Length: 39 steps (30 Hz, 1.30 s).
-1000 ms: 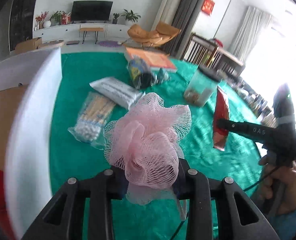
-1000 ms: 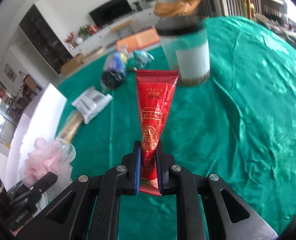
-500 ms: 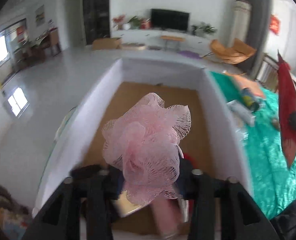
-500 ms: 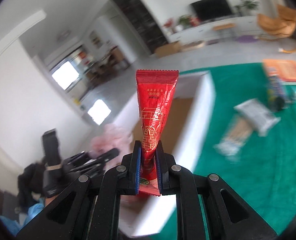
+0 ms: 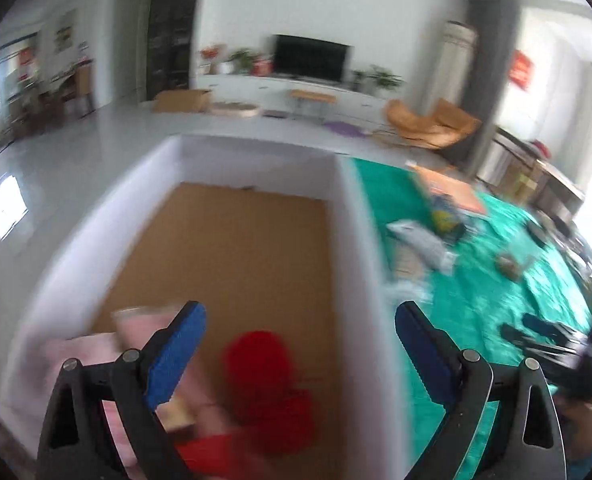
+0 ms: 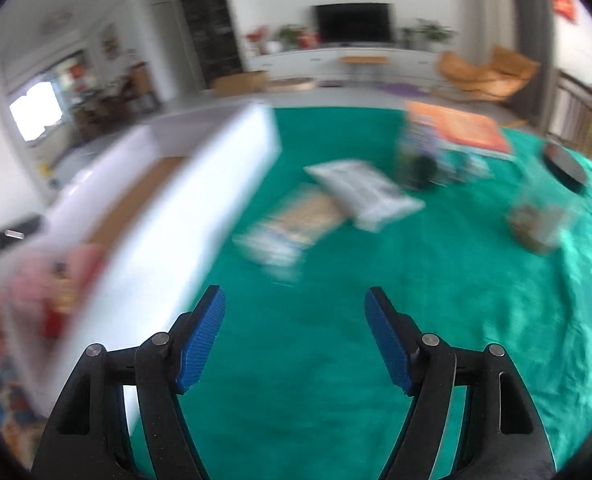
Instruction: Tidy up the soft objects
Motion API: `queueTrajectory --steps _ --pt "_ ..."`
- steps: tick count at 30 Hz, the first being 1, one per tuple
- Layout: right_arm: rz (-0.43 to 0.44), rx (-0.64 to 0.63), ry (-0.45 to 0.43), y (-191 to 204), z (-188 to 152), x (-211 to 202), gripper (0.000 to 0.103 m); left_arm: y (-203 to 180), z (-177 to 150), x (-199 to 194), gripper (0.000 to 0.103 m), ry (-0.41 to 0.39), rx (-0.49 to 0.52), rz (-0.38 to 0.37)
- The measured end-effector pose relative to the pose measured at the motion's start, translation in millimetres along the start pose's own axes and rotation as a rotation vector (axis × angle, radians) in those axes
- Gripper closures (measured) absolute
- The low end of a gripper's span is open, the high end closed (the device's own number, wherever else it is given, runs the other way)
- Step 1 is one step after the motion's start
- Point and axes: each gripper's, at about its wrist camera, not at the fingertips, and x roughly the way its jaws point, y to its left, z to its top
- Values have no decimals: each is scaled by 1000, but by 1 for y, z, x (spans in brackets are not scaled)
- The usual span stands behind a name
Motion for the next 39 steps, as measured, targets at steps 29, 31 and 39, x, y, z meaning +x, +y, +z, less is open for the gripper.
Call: queueTrajectory --steps 29,31,39 --pt "-404 301 48 -136 -68 0 19 -208 -72 184 0 267 424 -164" --pt "-404 302 48 -136 -68 0 19 -206 -72 184 0 266 419 -168" --pt "-404 302 48 -136 -68 0 19 -206 -72 184 0 269 421 -164"
